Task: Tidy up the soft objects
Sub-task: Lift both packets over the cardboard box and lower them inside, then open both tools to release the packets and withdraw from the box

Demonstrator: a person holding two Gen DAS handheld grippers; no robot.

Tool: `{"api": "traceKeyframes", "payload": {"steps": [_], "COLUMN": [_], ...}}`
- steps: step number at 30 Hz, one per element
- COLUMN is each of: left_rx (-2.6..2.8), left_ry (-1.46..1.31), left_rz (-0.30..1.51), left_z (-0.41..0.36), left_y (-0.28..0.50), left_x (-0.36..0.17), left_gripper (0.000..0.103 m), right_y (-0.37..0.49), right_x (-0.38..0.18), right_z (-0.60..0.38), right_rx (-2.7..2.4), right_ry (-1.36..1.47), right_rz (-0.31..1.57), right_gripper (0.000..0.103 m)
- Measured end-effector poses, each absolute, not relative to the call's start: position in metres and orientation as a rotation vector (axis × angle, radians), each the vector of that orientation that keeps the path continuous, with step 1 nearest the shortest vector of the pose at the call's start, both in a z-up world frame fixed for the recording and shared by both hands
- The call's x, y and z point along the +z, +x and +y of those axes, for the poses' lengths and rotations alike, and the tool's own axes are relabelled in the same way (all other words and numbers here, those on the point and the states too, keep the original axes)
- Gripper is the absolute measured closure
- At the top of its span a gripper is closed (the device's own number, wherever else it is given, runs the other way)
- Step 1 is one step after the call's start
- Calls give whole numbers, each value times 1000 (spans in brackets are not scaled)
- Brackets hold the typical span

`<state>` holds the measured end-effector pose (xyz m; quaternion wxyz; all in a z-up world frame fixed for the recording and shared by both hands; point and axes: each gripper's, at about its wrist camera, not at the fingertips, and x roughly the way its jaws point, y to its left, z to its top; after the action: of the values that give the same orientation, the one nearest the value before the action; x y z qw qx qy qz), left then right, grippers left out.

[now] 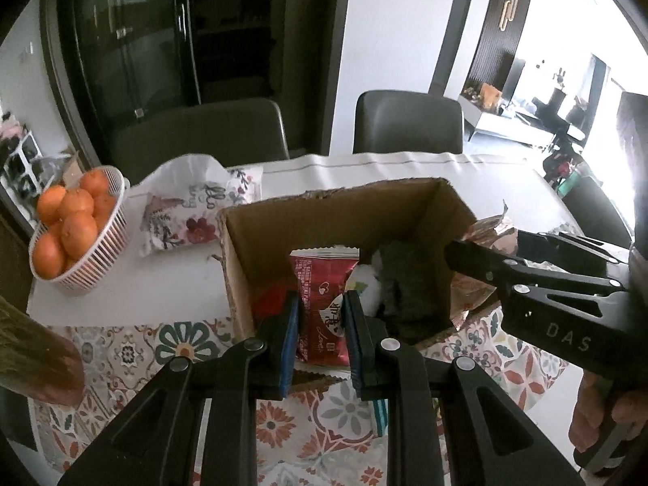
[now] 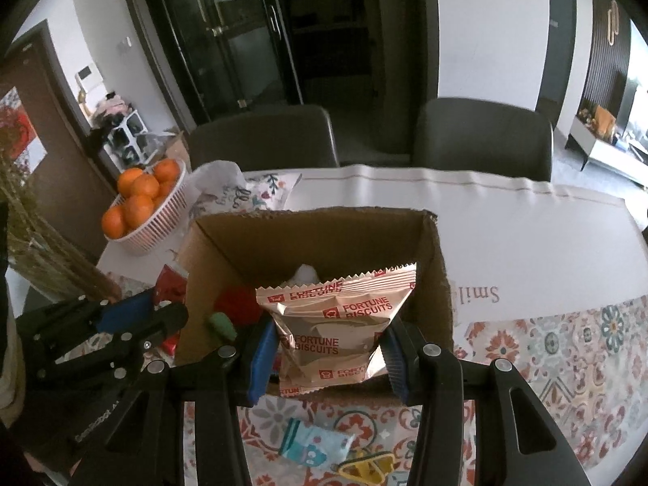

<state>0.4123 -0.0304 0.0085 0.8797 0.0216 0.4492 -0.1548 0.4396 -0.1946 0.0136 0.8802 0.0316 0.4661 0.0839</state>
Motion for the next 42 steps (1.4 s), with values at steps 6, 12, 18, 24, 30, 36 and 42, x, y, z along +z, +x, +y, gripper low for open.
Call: {"api": "traceKeyframes", "payload": {"steps": [6,12,18,24,30,36,42], "left_rx": [-321,-316,-288,-259,-260,-252,-233], "left_ry": [12,14,30,67,58,79,112], "left_rz": [981,1007,1010,946,848,779,723], "left_z": [-29,-33,-32,-33,-32,-36,-41], "left_y": [427,437,438,421,394,366,338], "left_x": [-7,-16,-18,-5,11,20,20], "left_gripper": [81,74,55,47,20,15,7], "right_y": [455,462,456,437,409,379,350], "right_x": [-3,-16,-8,5,19,26,23], "right_z": [-193,-193,-197,-202,-206,-211,-219], "right_rx": [180,180,139,109,90,66,57], "right_ry": [78,71,48,21,1,-15,-11], "right_rz": [1026,1058,1017,965,906,859,823], "right_gripper": [55,45,37,37,37,37,37]}}
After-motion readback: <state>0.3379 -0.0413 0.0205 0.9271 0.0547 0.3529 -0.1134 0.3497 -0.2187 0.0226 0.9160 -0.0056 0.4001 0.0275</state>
